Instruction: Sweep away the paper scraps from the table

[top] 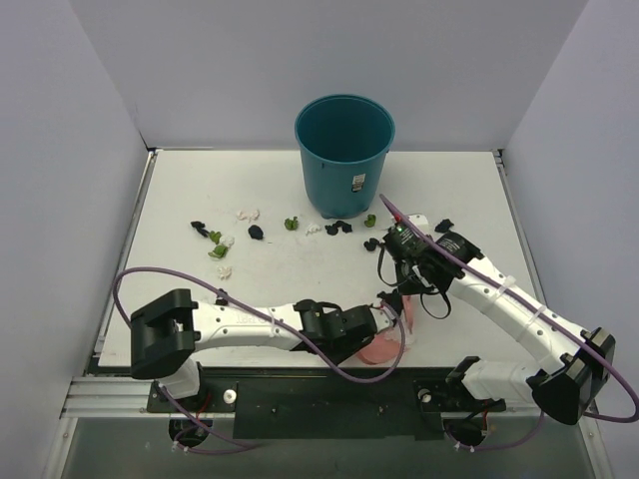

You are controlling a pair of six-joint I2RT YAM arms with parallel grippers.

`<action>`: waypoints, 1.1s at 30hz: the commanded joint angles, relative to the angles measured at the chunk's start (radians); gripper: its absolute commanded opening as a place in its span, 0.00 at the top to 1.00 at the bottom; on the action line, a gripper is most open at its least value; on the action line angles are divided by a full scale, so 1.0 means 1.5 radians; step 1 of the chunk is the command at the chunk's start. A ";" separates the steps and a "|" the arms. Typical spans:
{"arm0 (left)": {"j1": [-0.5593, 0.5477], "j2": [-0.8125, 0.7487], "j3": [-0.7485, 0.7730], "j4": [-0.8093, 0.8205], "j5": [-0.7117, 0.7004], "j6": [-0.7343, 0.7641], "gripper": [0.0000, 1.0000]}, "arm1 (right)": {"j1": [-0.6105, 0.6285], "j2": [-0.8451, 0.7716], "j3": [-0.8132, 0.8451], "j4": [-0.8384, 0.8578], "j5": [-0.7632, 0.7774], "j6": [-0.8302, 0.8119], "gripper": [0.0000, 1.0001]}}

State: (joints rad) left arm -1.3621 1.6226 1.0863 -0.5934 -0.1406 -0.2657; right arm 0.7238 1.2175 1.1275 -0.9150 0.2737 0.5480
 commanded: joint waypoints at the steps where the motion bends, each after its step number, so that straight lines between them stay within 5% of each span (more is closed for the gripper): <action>1: 0.002 0.032 0.047 0.005 -0.051 -0.014 1.00 | 0.019 -0.007 0.014 0.011 -0.040 -0.005 1.00; 9: 0.027 0.041 0.042 0.040 -0.054 -0.026 1.00 | 0.034 -0.032 0.039 0.026 -0.081 -0.003 1.00; 22: 0.056 0.034 0.014 0.053 -0.014 -0.039 1.00 | -0.005 -0.059 0.089 -0.010 -0.013 -0.018 1.00; 33: 0.073 0.039 0.018 0.022 0.016 -0.017 1.00 | -0.127 -0.019 0.122 0.002 0.105 -0.085 1.00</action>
State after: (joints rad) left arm -1.2633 1.6981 1.0981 -0.5407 -0.1406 -0.3065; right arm 0.5781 1.1557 1.2442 -0.8963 0.2893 0.4751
